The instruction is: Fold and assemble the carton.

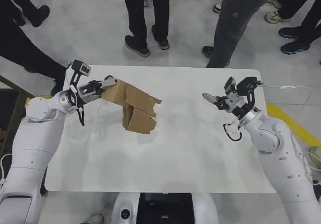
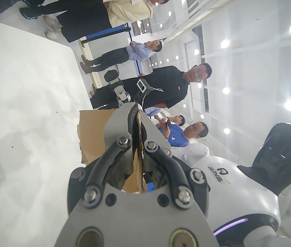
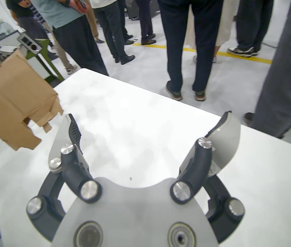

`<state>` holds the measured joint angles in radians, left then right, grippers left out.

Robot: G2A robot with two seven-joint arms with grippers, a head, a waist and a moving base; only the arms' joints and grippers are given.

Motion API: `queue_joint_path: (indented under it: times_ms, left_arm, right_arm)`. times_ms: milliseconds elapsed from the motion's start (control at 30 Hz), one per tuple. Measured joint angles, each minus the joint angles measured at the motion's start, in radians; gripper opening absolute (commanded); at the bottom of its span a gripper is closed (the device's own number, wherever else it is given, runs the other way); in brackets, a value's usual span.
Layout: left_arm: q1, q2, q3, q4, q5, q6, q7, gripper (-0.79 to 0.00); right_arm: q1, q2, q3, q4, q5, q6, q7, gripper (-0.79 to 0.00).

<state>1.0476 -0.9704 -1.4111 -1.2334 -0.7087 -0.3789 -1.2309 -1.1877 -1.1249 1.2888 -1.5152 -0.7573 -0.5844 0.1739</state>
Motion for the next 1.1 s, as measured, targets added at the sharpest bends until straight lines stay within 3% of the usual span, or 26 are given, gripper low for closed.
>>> queue_joint_path:
  times_ms: [267, 633, 1100]
  left_arm:
    - [-0.024, -0.005, 0.01, 0.032, -0.038, 0.001, -0.06, -0.785]
    - [-0.084, -0.024, 0.077, 0.06, -0.092, 0.007, -0.136, -0.785]
    - [-0.085, -0.031, 0.089, 0.061, -0.127, 0.025, -0.122, -0.785]
  right_arm:
    - [0.062, -0.022, -0.136, 0.059, 0.405, -0.131, 0.222, 0.0]
    - [0.106, -0.046, -0.283, 0.105, 0.743, -0.075, 0.438, 0.0]
    - [0.101, -0.048, -0.286, 0.099, 0.776, -0.058, 0.438, 0.0]
